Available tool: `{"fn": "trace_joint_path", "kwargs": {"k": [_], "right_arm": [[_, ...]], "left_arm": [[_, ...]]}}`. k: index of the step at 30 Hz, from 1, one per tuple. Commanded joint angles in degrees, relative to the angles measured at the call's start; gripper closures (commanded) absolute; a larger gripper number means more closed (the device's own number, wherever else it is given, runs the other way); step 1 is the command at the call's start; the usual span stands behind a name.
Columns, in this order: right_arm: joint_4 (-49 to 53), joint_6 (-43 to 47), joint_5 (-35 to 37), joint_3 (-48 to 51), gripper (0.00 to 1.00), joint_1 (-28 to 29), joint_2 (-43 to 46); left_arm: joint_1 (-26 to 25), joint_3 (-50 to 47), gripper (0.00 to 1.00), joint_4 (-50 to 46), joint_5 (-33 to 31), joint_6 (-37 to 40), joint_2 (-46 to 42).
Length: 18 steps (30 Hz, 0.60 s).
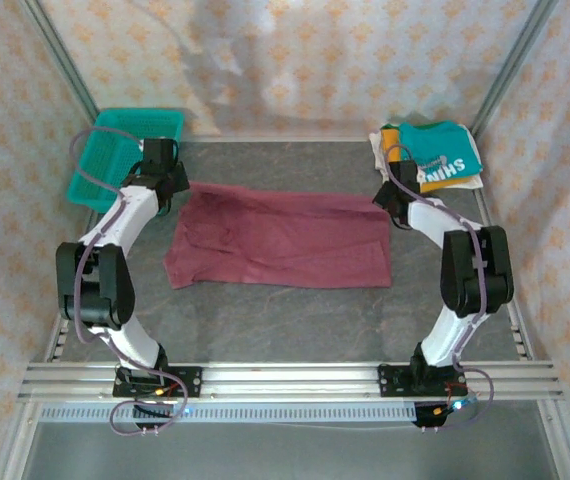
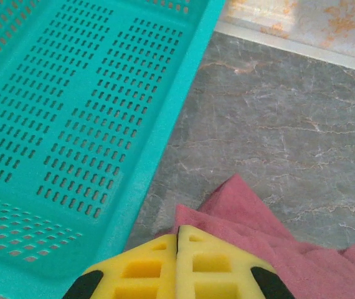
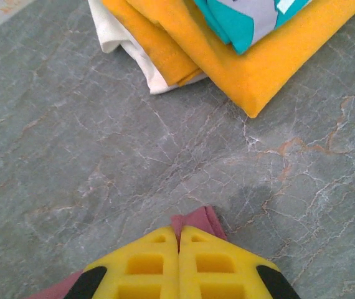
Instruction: Fold and stack the t-shirts
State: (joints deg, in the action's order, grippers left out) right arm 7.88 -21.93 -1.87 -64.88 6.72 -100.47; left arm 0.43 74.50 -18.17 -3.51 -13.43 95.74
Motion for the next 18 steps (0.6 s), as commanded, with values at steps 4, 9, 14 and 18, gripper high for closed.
{"fn": "trace_joint_path", "kwargs": {"k": [4, 9, 14, 18], "right_arm": [[1.4, -1.1, 1.3, 3.1, 1.0, 0.1, 2.5], [1.3, -1.1, 0.6, 5.1, 1.0, 0.1, 2.9], [1.6, -0.6, 1.6, 5.7, 1.0, 0.1, 2.9], [1.7, -0.3, 1.8, 5.7, 1.0, 0.1, 3.2]], "left_arm": [[-0.4, -3.8, 1.0, -3.3, -4.5, -1.9, -1.9], [-0.5, -6.3, 1.0, -4.8, -4.4, -3.7, -2.0], [-0.7, -7.5, 1.0, -7.5, -4.9, -5.5, -3.0], [-0.9, -7.7, 1.0, -10.1, -7.1, -5.9, -3.8]]}}
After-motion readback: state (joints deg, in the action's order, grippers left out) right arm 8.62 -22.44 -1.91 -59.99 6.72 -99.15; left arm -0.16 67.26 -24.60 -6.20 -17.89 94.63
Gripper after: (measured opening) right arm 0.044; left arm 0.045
